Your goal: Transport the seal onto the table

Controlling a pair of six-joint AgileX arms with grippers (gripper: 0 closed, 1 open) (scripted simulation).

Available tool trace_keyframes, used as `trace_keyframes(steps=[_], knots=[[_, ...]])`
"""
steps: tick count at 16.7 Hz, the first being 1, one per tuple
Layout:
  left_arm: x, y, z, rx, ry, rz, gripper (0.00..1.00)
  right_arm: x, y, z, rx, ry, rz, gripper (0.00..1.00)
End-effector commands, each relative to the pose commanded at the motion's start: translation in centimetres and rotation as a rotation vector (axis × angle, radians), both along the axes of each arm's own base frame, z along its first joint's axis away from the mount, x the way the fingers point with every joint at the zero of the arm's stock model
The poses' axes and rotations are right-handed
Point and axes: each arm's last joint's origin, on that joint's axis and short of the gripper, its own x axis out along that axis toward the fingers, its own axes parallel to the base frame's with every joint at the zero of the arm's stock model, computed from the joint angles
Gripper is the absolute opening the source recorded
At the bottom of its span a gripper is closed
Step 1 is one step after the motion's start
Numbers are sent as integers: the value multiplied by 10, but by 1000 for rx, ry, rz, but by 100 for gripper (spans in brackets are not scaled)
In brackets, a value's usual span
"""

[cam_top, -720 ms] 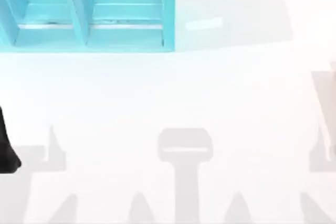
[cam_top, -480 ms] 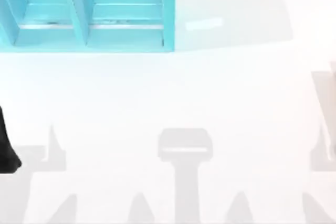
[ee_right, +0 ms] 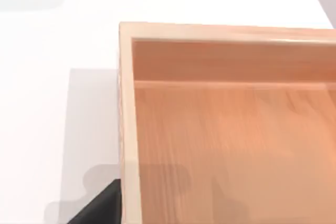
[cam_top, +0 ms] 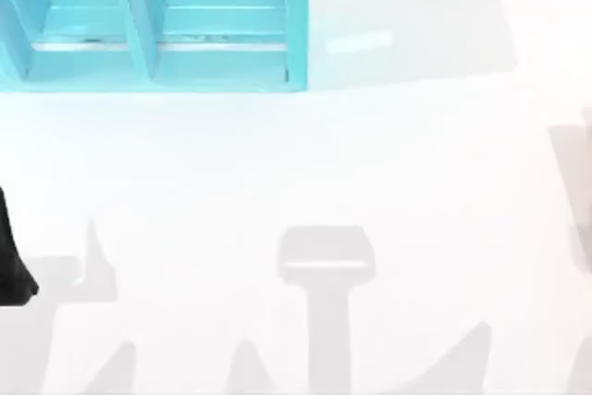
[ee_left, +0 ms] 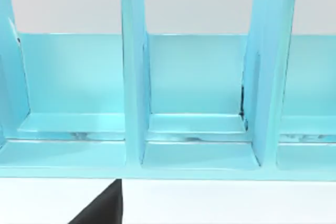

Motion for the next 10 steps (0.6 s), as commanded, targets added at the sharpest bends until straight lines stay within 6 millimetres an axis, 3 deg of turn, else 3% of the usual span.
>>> trace_keyframes(steps=[6, 10], knots=[[0, 0, 0, 0, 0, 0, 100, 64, -47, 36, 15, 498, -60, 100], [0, 0, 0, 0, 0, 0, 100, 107, -85, 28, 79, 798, -28, 100]])
